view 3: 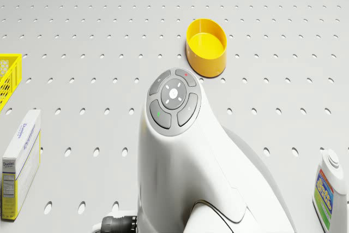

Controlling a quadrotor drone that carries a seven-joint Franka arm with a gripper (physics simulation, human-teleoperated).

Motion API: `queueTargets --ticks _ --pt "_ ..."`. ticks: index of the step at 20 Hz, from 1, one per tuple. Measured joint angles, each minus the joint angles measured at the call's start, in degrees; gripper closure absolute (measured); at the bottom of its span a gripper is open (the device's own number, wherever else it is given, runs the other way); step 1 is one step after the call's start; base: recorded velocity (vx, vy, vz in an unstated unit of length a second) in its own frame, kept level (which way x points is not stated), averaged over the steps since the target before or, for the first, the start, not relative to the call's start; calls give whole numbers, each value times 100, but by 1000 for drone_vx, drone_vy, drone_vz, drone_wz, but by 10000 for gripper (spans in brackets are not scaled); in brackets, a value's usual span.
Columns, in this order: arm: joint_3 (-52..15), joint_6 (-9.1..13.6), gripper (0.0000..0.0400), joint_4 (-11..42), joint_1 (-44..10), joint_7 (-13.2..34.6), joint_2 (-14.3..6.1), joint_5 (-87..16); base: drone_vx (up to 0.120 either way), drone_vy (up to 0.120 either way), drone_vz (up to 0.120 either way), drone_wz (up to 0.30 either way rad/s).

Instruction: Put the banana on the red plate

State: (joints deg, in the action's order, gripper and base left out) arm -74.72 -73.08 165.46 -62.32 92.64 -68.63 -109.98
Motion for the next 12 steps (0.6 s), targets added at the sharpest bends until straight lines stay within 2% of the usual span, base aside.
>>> queueTargets --ticks 8,11,12 --pt "-59 -192 0 -14 -65 61 -208 106 120 0 -120 0" --pt "-79 -261 0 -19 -87 82 -283 143 120 -13 -13 0" --pt "-85 -284 0 -21 -95 89 -307 155 120 -120 0 0"
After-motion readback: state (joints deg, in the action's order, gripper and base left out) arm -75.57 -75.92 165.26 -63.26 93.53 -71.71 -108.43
